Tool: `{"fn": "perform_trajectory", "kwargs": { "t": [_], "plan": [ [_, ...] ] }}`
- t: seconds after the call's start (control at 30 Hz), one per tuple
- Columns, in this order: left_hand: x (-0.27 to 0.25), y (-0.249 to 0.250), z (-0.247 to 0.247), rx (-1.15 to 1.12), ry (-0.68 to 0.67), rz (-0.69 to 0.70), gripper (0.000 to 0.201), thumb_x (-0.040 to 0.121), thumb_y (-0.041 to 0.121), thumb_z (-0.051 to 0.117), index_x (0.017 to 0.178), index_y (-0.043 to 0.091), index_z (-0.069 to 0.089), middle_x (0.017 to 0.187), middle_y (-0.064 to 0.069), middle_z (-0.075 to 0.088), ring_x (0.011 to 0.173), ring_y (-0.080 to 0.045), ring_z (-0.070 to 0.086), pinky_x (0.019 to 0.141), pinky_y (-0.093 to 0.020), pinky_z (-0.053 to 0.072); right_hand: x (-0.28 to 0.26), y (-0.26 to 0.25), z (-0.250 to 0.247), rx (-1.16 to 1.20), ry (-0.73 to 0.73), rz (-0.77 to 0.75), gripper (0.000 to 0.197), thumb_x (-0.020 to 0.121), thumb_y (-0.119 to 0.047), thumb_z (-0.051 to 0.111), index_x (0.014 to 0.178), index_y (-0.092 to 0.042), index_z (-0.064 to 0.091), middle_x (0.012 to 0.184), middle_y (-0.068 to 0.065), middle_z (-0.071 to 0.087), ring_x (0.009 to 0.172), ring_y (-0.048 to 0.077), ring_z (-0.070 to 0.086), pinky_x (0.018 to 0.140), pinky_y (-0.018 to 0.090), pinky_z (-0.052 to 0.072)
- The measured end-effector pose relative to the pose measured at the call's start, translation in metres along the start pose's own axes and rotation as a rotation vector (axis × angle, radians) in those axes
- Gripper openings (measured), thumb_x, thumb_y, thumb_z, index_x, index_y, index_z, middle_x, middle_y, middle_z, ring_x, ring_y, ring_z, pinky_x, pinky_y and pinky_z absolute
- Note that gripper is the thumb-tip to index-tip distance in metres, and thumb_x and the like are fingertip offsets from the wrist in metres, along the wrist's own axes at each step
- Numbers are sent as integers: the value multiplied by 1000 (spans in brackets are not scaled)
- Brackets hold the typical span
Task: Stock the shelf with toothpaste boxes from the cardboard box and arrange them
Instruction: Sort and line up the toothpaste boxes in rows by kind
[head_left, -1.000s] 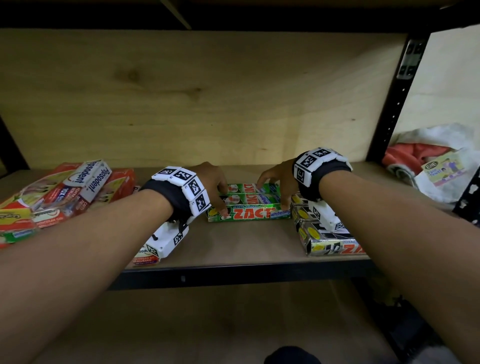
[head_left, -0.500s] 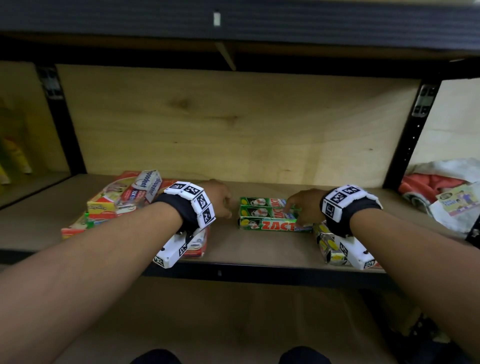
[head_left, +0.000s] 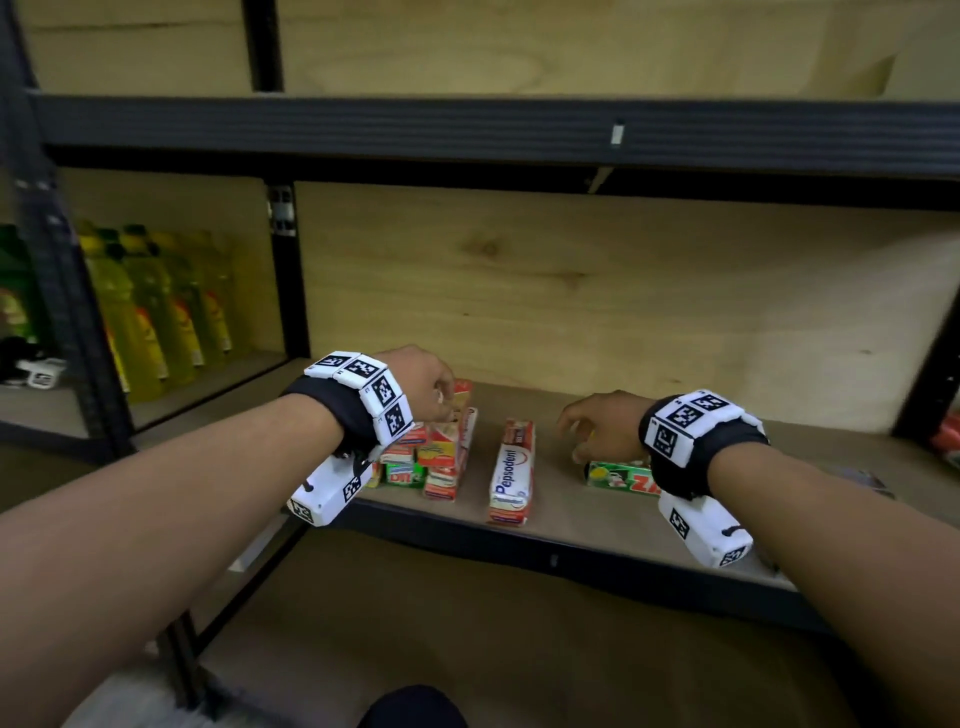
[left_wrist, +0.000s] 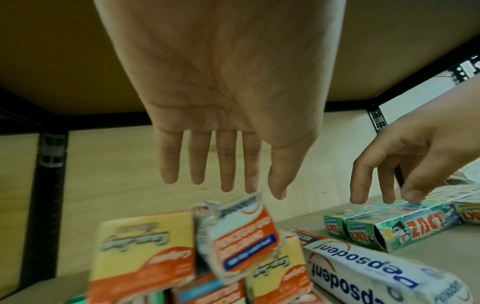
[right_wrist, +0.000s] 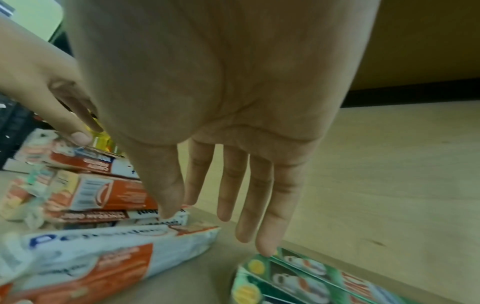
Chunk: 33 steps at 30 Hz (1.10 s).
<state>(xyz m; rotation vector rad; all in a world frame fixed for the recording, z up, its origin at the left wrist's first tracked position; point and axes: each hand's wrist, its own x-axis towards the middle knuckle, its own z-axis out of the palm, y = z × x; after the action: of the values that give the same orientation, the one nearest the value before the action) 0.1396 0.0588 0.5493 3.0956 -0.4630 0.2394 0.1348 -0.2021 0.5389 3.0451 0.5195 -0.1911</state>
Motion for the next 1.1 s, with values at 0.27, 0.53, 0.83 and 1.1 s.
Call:
{"fn": "perform_trajectory", "kwargs": {
  "t": [0.27,0.53,0.83,1.1],
  "plan": [
    [-22,-45,11,-93,-59,-68,51,87,71,48,119,35,65,129,9,60,113,-16,56,85,-26,43,21,-60,11,161,-27,-93,32,96,-29,62,128,-27,63,118,-4,61,79,14,61,42,9,46],
    [-27,-67,13,-233,-115,-71,54,79,71,61,126,46,58,148,10,46,131,-16,46,103,-32,37,41,-78,31,172,-20,-30,29,91,-32,69,118,-23,70,109,-5,62,87,11,59,63,19,47],
    [-30,-95,17,-427,-71,-171,52,80,74,52,123,45,59,138,12,54,117,-15,56,90,-29,38,58,-116,4,512,177,93,32,92,-51,60,97,-20,67,86,4,71,80,26,73,76,41,62],
    [-19,-106,27,-590,-129,-245,58,83,61,63,135,39,50,131,8,58,106,-13,61,72,-25,54,86,-147,1,581,109,109,47,78,-69,64,90,-23,68,83,0,71,73,18,67,66,29,56]
  ]
}}
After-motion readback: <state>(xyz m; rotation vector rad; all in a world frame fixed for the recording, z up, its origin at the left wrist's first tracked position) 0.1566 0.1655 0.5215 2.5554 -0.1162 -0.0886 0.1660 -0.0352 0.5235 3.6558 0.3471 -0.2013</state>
